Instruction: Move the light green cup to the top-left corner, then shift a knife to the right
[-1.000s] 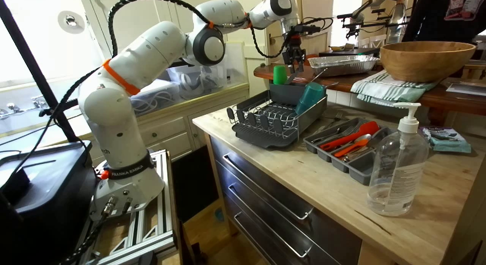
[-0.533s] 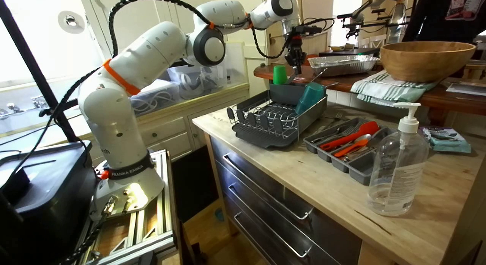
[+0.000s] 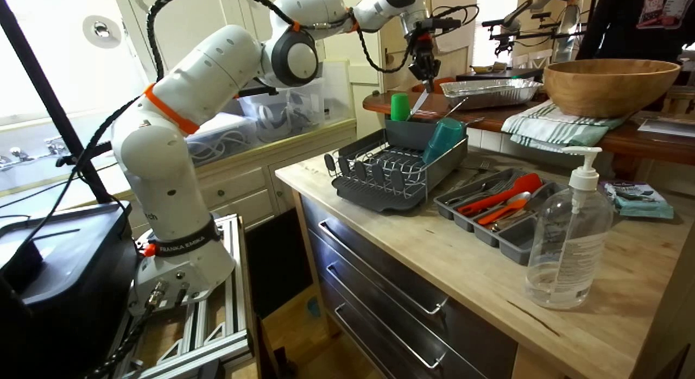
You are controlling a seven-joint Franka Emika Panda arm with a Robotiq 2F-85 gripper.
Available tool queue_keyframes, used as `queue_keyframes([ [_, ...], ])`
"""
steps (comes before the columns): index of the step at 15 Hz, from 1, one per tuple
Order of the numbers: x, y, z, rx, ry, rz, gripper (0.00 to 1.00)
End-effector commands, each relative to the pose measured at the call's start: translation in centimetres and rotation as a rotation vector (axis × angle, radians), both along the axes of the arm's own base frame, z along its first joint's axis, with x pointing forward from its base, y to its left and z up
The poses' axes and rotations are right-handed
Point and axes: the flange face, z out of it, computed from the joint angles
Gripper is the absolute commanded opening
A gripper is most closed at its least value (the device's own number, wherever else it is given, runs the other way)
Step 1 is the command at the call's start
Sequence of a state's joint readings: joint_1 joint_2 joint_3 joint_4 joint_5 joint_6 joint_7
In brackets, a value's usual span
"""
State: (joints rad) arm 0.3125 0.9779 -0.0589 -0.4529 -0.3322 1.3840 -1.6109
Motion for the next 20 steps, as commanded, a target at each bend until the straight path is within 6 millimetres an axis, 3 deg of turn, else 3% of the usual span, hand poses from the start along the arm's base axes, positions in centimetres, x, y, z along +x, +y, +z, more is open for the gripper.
queue_keyframes([
  [1,-0.9,-1.4,3.8,-0.120,-0.054,-0.049,0.00],
  [6,-2.2,-4.4,9.9,-0.156,-0.135,-0.116,0.00],
  [13,-5.4,-15.4,17.6,-0.352,-0.150,-0.320,0.00],
  [16,-6.0,-19.5,17.4,-0.486,-0.084,-0.419,0.00],
  [18,-5.4,-21.6,15.3,-0.554,-0.029,-0.470,0.00],
  [20,-4.4,-22.8,11.8,-0.605,0.051,-0.488,0.00],
])
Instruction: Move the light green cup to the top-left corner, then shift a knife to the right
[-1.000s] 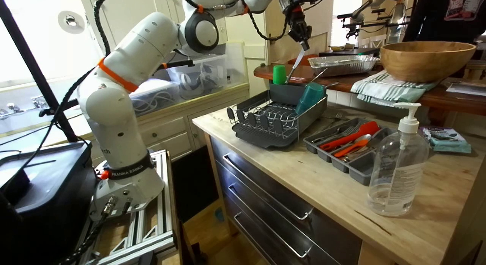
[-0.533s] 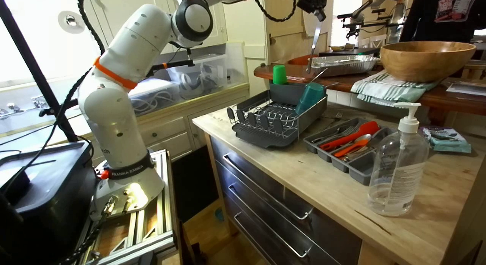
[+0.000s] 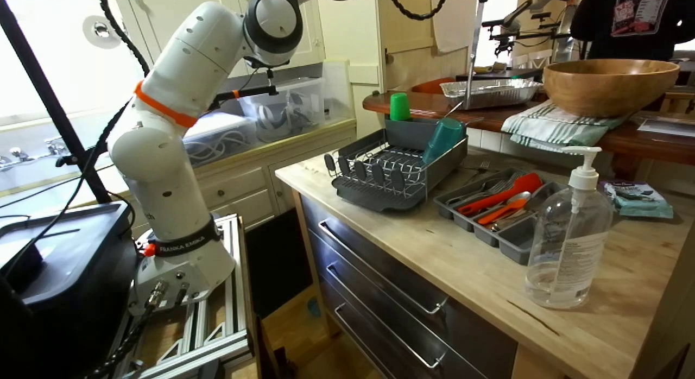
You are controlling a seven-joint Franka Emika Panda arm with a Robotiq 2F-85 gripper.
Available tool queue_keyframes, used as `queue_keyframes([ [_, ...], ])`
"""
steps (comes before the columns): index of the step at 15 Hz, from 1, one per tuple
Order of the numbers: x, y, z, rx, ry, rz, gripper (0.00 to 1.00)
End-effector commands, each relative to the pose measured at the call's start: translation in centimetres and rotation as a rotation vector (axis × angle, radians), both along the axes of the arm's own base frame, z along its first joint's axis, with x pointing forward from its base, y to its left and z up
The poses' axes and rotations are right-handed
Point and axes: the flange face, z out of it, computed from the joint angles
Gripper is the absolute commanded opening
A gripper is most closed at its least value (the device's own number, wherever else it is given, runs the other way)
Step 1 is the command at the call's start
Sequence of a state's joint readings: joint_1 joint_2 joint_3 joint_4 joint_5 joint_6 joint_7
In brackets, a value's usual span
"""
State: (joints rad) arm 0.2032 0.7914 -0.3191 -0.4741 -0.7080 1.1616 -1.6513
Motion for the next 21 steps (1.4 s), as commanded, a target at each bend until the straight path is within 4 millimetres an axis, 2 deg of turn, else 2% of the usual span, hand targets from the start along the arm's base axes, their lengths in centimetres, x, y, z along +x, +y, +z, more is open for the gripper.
queue_keyframes([
  [1,1.7,-1.4,-6.5,-0.064,0.174,-0.056,0.00],
  [3,3.4,-1.7,-11.0,0.022,0.259,0.029,0.00],
  [6,4.5,-2.4,-17.3,0.201,0.287,0.033,0.00],
  [7,4.4,-1.6,-15.7,0.102,0.286,0.028,0.02],
  [8,4.6,-1.9,-17.3,0.140,0.300,0.025,0.02],
  [9,4.6,-2.2,-18.0,0.158,0.307,0.023,0.02],
  [11,4.8,-2.6,-17.4,0.133,0.297,0.038,0.00],
  [13,5.8,-3.9,-16.6,0.020,0.328,0.124,0.00],
  [17,8.6,-7.8,-15.8,-0.059,0.296,0.357,0.00],
  [20,10.7,-9.1,-16.5,-0.030,0.157,0.510,0.00],
  [21,10.7,-9.3,-16.9,0.042,0.128,0.526,0.00],
])
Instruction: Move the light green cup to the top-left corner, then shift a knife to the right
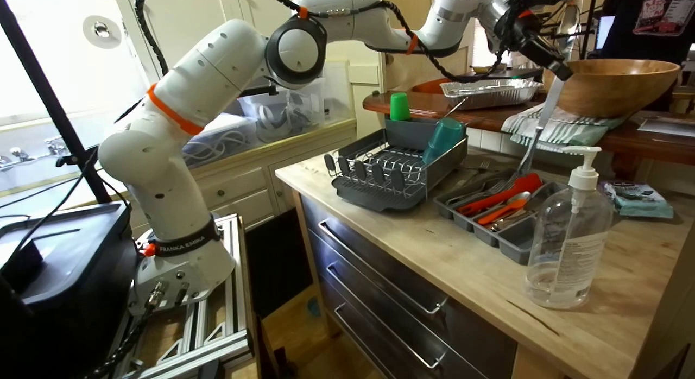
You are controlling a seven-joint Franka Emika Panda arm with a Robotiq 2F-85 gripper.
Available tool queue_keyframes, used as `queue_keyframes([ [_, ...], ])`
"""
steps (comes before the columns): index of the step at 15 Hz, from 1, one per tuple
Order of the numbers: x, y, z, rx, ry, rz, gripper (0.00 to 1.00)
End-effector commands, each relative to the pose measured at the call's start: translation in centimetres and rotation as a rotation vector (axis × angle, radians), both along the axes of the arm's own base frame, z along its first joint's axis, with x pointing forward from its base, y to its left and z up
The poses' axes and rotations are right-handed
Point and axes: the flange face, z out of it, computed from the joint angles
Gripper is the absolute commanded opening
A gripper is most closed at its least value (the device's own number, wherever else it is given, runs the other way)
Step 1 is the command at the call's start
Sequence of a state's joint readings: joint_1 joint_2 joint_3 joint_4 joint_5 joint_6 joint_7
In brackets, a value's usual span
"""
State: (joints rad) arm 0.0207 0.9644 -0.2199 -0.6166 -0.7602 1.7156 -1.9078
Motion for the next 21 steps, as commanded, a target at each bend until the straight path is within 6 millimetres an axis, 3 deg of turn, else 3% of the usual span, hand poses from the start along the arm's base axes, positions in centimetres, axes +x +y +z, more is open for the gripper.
queue_keyframes([
  [1,0.4,-0.5,-0.4,0.030,-0.025,0.032,0.00],
  [4,0.5,-1.0,-0.6,0.037,-0.028,0.033,0.02],
  [13,1.1,1.6,-0.4,0.012,0.108,0.211,0.00],
  [17,1.4,-0.5,-0.4,-0.070,0.175,0.295,0.00],
  [21,1.9,-1.7,-3.2,-0.082,0.256,0.421,0.00],
])
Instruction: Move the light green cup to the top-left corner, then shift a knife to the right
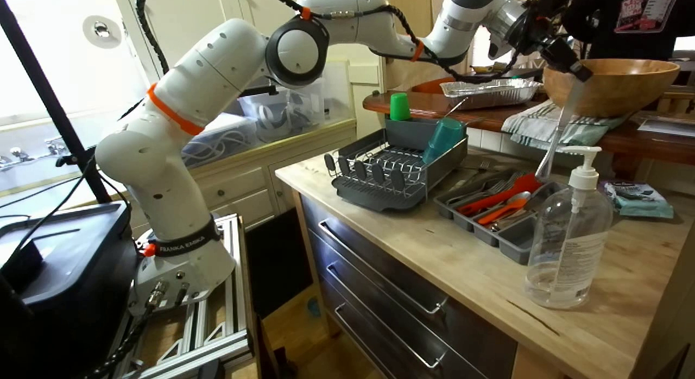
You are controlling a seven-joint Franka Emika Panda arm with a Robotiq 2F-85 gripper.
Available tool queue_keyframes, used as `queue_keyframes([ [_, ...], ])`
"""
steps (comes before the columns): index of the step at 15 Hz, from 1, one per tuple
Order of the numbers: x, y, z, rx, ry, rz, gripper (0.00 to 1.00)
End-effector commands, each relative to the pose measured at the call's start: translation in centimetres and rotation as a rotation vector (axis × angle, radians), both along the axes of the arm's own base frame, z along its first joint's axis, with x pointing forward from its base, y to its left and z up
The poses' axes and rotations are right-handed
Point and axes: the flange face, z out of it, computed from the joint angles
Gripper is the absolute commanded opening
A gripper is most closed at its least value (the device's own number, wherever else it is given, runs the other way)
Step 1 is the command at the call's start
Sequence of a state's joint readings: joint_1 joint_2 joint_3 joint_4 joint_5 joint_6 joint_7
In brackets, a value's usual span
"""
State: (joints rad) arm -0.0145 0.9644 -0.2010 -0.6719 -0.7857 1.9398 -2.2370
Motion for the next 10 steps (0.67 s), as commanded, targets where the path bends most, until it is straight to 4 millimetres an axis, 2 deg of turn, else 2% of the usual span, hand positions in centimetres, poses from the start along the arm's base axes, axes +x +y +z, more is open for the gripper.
queue_keyframes([
  [1,0.2,-0.9,-2.7,-0.009,0.069,0.101,0.00],
  [5,-0.5,-0.7,-5.2,0.047,0.076,0.112,0.00],
  [10,-2.9,-0.8,-6.1,0.081,0.128,0.067,0.00],
])
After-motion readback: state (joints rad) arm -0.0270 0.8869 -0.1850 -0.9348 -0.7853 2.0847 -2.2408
